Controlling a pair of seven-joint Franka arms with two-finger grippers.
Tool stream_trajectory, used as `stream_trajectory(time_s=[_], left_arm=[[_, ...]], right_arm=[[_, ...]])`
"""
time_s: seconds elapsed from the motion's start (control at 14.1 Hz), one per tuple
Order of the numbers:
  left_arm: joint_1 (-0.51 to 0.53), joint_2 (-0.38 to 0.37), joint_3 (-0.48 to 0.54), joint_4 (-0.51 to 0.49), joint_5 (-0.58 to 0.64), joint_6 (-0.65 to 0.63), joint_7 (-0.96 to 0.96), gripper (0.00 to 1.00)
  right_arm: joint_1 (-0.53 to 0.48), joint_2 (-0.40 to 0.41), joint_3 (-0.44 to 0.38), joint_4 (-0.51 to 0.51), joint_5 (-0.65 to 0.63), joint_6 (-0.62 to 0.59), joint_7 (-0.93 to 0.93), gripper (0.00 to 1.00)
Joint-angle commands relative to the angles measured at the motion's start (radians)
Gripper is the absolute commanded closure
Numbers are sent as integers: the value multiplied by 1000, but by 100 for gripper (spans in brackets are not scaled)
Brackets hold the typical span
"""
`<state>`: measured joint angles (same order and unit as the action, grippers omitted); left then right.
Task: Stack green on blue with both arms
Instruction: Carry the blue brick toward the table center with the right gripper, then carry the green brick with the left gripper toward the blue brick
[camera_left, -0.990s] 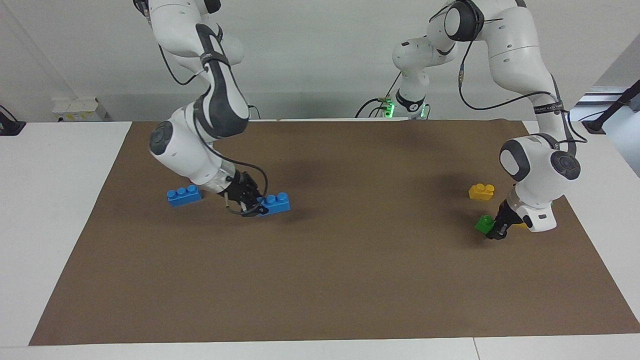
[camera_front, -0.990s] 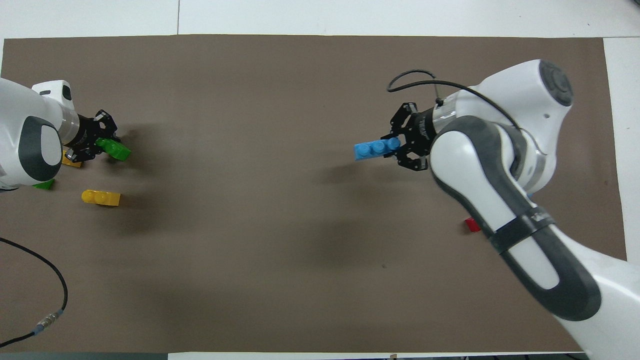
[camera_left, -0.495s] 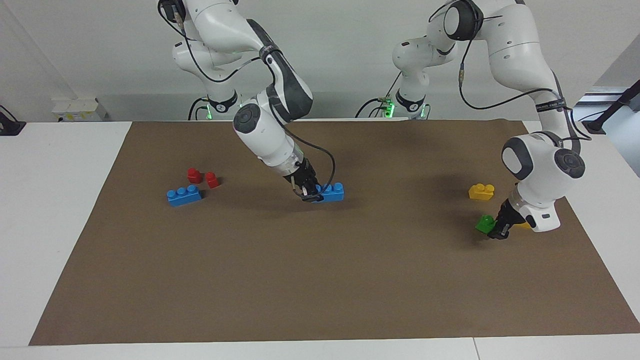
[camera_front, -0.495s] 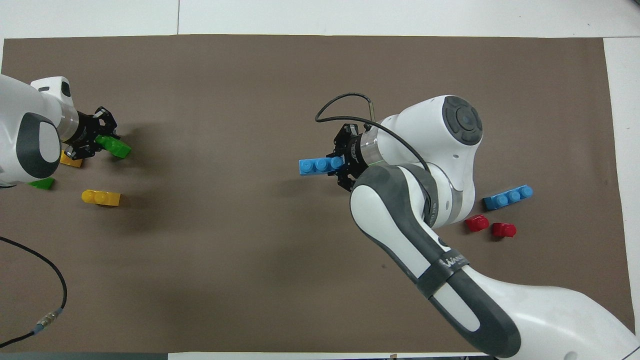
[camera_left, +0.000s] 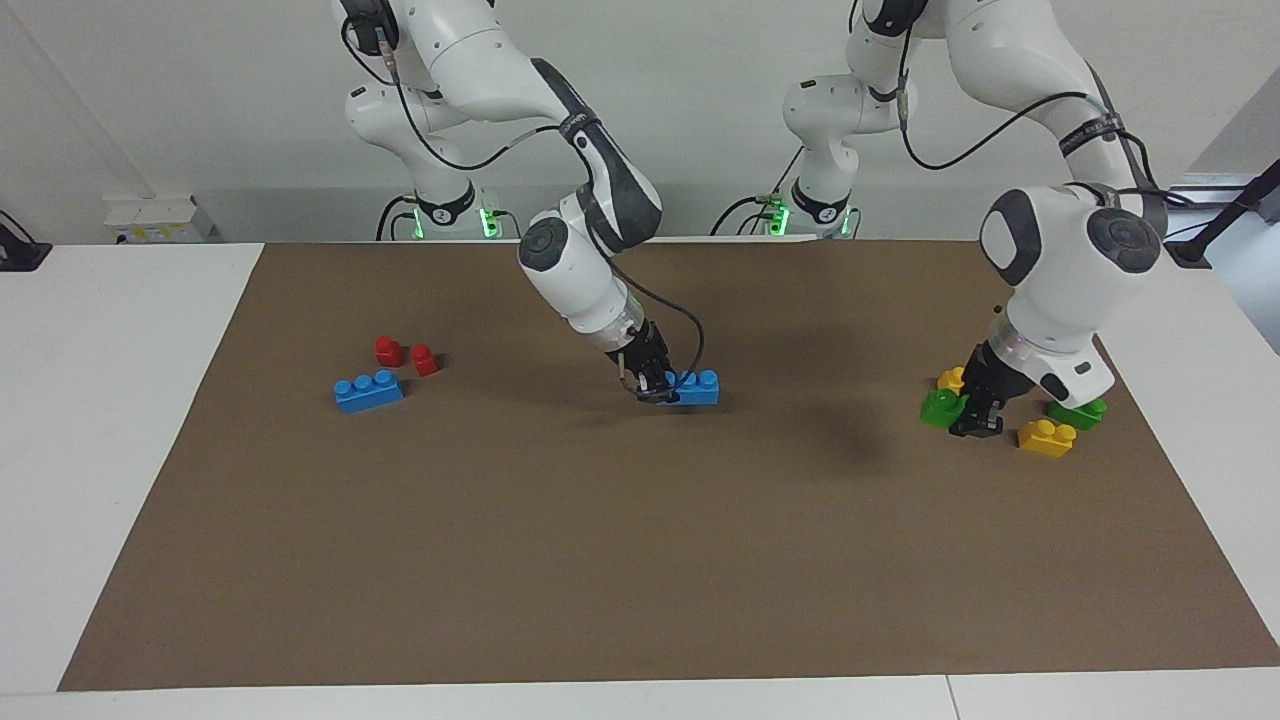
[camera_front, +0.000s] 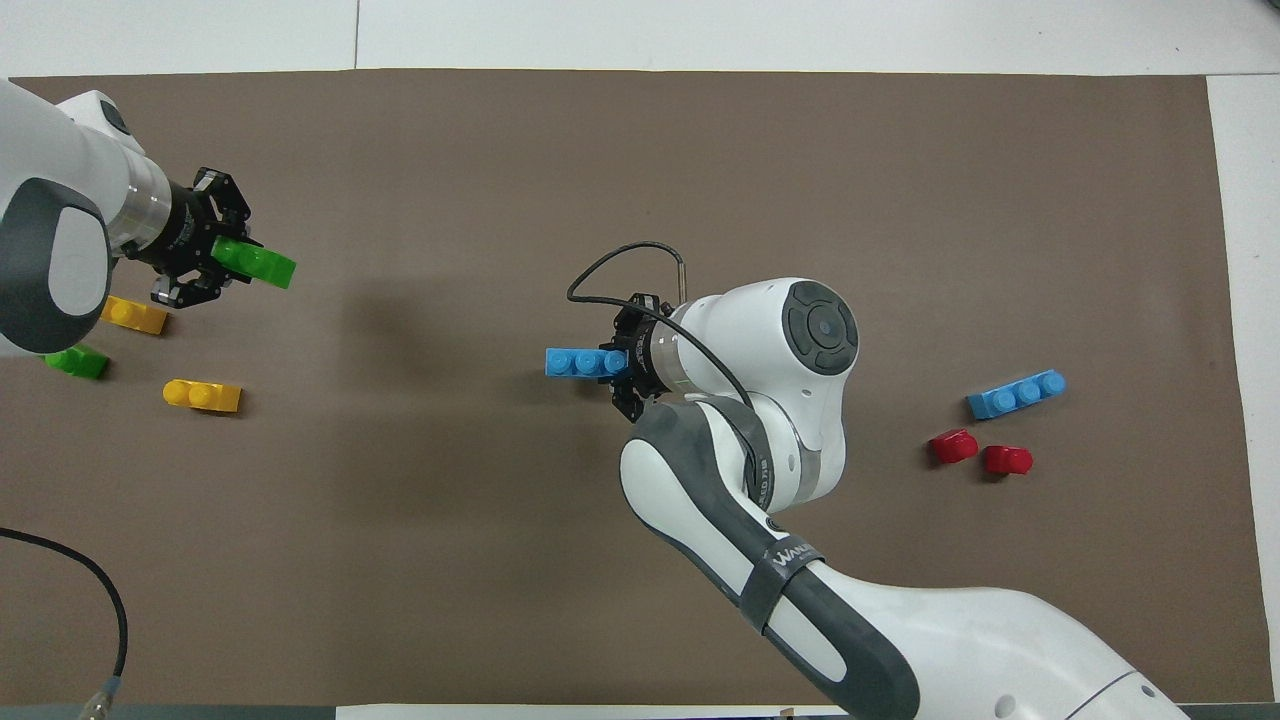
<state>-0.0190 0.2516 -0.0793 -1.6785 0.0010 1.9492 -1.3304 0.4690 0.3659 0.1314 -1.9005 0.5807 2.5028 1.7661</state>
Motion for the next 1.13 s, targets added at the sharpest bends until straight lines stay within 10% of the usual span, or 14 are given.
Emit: stream_trajectory(time_s=[0.0,1.06], left_arm=[[-99,-60,16,-36,-12,-24,-223,100],[-524,-121,18,-363,106,336,-920,100]], right_arm=[[8,1,-4,-40,22,66,7,100],[33,39,-4,-74,22,148,-11,100]])
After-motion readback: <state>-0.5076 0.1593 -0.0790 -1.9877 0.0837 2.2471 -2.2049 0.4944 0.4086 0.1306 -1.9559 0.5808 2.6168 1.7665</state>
